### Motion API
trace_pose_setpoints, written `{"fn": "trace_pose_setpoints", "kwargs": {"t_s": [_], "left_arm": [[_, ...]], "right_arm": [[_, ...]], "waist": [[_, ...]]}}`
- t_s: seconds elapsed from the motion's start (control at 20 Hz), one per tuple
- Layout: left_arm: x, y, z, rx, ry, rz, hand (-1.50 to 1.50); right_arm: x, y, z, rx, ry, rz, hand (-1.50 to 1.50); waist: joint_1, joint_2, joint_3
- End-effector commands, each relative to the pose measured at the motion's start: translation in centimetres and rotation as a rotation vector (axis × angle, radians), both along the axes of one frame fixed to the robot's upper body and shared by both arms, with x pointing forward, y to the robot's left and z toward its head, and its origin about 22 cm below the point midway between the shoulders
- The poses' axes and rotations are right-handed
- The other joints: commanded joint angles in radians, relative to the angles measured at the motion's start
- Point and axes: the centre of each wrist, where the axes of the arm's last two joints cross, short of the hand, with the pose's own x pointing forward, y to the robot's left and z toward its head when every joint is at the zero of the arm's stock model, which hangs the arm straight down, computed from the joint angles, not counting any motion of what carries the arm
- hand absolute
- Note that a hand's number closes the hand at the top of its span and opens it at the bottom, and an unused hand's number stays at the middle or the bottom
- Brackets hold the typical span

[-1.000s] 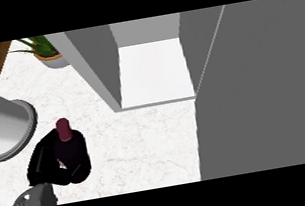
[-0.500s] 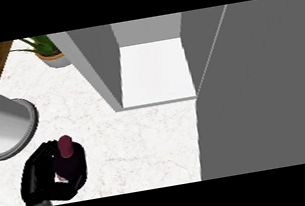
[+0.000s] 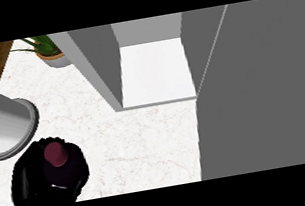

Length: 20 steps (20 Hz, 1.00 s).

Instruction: Pick up the wine, place it into the cabinet and close the cabinet

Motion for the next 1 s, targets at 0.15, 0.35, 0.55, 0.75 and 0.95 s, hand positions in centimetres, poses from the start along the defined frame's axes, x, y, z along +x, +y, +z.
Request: {"fn": "trace_pose_setpoints", "kwargs": {"t_s": [0.15, 0.35, 0.55, 0.75, 0.95], "left_arm": [[-1.9, -3.2, 6.0, -0.012, 0.014, -0.085, 1.5], [0.9, -5.8, 7.8, 0.013, 0.004, -0.079, 1.5], [1.8, -8.8, 10.2, 0.017, 0.033, -0.135, 1.5], [1.5, -12.6, 12.2, -0.024, 0.013, -0.172, 1.5], [1.1, -15.2, 14.4, -0.044, 0.016, -0.198, 1.5]], "right_arm": [[-3.2, -0.6, 1.3, 0.029, -0.045, 0.03, -1.5], [-3.4, -0.3, 1.0, 0.056, -0.054, 0.05, -1.5], [-1.7, -0.4, 1.2, 0.052, -0.051, 0.055, -1.5], [-3.2, -0.1, 0.2, 0.042, -0.03, 0.042, -1.5], [-1.3, -0.5, 0.8, 0.047, -0.049, 0.041, -1.5]], "waist": [[0.0, 0.0, 0.0], [-0.01, 0.002, 0.0], [-0.009, 0.004, -0.001], [-0.014, 0.003, 0.0], [-0.009, 0.004, -0.001]]}}
